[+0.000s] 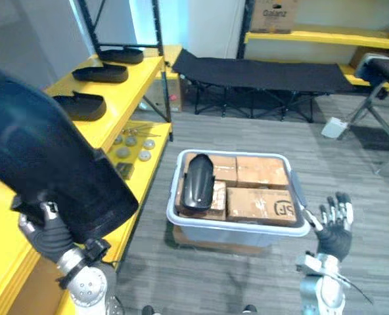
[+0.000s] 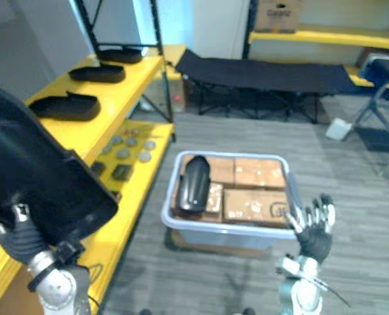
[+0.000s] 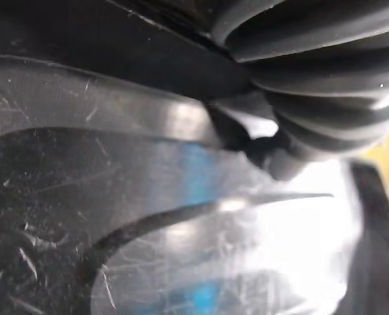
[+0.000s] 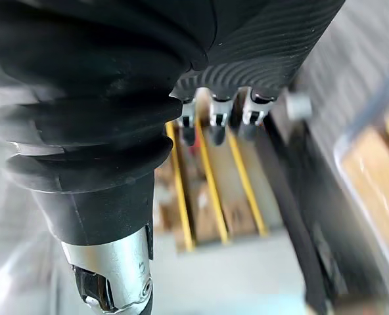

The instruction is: Walk over and take plastic housings, then place them on the shelf

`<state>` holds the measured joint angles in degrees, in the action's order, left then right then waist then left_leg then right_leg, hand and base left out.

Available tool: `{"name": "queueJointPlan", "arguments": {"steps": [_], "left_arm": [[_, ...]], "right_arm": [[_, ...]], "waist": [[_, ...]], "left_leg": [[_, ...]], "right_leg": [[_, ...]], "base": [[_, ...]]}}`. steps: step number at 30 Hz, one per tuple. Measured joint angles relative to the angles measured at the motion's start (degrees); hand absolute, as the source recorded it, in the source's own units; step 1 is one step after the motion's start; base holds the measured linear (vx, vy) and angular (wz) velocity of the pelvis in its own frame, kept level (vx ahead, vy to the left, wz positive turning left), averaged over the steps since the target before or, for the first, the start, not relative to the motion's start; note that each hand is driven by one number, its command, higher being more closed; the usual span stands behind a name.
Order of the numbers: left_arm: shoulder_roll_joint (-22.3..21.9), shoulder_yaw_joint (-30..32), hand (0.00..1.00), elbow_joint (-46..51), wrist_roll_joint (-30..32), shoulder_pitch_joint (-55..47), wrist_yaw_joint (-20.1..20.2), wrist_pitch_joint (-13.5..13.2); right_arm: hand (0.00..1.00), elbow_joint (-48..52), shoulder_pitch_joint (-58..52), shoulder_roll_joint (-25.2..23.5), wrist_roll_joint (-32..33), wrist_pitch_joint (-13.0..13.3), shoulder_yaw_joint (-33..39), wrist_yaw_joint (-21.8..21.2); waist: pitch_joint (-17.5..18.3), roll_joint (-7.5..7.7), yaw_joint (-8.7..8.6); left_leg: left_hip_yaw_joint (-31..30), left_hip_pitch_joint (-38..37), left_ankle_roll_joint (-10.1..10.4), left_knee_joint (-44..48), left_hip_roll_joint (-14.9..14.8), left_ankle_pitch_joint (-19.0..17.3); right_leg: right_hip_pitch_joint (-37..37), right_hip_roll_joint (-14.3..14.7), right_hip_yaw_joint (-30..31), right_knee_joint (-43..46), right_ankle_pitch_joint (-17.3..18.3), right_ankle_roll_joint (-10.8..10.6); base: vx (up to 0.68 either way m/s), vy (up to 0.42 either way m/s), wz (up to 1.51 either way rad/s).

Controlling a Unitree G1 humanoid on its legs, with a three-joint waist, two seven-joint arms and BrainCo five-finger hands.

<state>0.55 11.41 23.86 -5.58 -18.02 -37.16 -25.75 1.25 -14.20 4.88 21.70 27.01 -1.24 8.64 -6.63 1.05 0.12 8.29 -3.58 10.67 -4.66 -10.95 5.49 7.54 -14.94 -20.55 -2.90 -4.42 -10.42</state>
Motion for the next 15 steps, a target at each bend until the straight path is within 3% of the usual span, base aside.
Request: {"name": "queueJointPlan", "arguments": {"steps": [4, 10, 15], "left_arm": [[-0.08, 3.77, 1.00, 1.43, 2.19, -0.13, 0.25, 0.01], [-1.42, 11.68, 1.00, 2.61, 2.16, -5.01, 0.85, 0.11], [-2.82, 15.25, 1.00, 2.82, 1.24, -8.59, 4.97, -0.12]], "right_arm": [[0.00, -4.47, 6.82, 0.76, -2.15, -1.00, -6.20, -0.05], [0.00, -7.33, 15.28, 1.82, -4.63, -1.12, -10.64, 0.12], [0.00, -9.37, 20.05, 2.32, -6.99, -3.19, -12.87, 1.35]], "waist": [[0.07, -0.62, 2.99], [0.08, -0.57, 9.48], [-0.06, -0.26, 12.12]], "left_leg": [[-5.41, 2.72, -0.08, 0.01, 0.48, 0.91], [-12.22, 5.06, 0.14, 0.03, 1.97, 1.33], [-16.49, 5.73, 0.24, 0.60, 2.78, 1.52]], "right_leg": [[1.83, 0.08, -5.73, 0.03, 0.63, -0.33], [5.10, 0.10, -13.11, 0.16, 1.51, -1.06], [7.72, 0.14, -17.86, 1.52, 3.35, -1.42]], "base": [[0.01, -0.018, 0.74], [0.04, -0.031, 0.58], [0.02, -0.043, 0.43]]}}
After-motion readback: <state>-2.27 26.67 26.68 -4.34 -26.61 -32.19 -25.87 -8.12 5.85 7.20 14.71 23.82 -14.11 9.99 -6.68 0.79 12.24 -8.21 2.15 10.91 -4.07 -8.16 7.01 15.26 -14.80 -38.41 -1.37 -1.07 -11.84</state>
